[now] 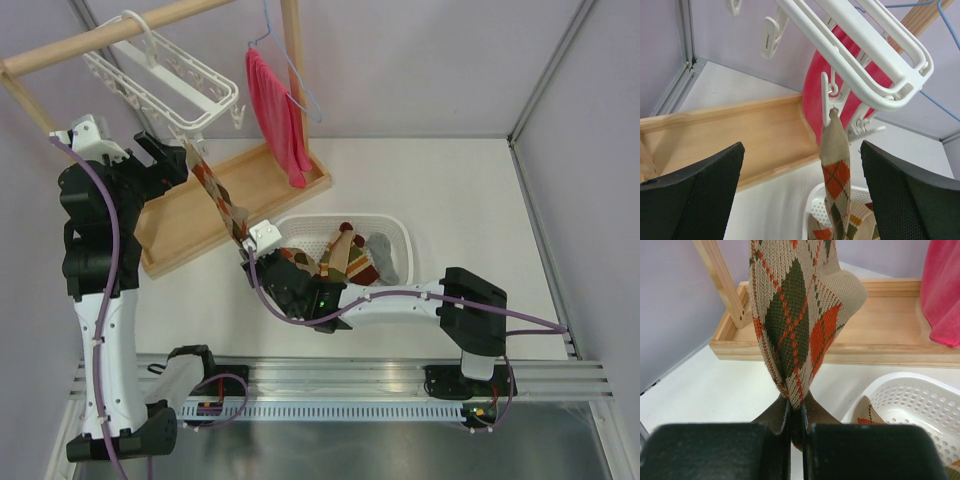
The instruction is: Remove the socks clipped to the hanger
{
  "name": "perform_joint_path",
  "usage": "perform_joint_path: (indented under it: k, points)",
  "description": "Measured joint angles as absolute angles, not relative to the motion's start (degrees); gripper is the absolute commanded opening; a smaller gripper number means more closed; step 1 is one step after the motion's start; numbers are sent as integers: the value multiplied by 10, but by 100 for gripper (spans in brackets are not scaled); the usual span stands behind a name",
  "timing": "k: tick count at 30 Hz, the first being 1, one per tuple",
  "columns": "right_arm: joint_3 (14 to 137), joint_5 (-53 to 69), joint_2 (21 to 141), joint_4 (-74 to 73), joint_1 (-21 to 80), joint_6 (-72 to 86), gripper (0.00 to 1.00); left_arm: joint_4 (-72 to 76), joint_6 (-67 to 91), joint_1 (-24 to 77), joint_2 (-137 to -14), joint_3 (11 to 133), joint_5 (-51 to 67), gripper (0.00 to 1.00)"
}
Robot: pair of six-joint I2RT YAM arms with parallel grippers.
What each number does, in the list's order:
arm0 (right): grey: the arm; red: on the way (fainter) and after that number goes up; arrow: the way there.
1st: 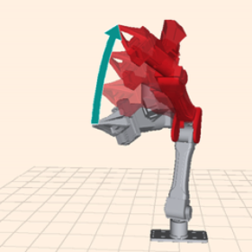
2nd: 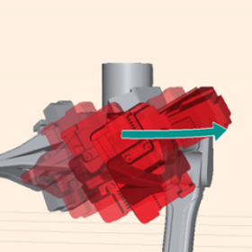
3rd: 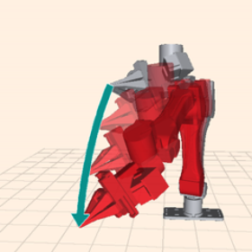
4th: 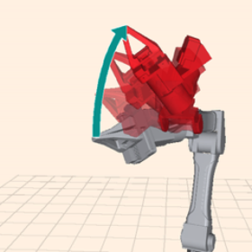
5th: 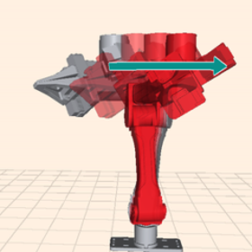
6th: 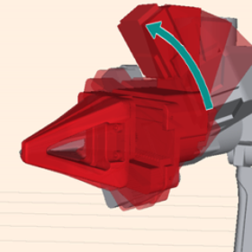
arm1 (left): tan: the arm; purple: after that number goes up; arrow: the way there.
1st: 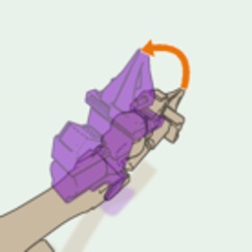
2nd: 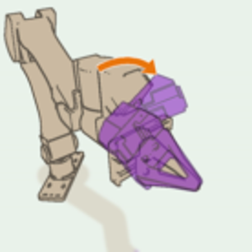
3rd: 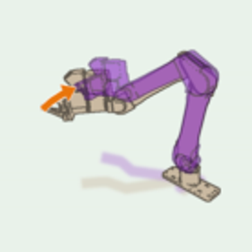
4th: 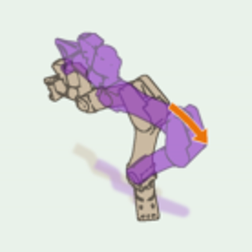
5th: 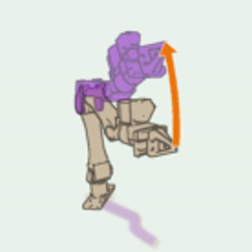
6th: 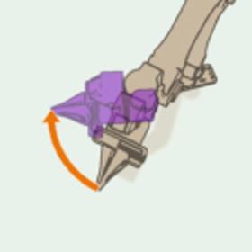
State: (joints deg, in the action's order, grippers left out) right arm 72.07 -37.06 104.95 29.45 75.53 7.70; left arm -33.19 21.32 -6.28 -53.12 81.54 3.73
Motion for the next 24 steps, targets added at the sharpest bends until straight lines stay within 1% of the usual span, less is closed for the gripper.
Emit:
perform_joint_path:
  k: [5, 13, 24]
  points:
    - [719, -364, 1040, 290, 755, 82, 1, -305, 211, -63, -554, 811, 46, 98]
    - [717, -354, 1038, 280, 757, 91, 1, -228, 211, -63, -547, 765, 46, 98]
    - [722, -353, 1037, 259, 776, 91, 1, -150, 211, -63, -585, 735, 61, 96]
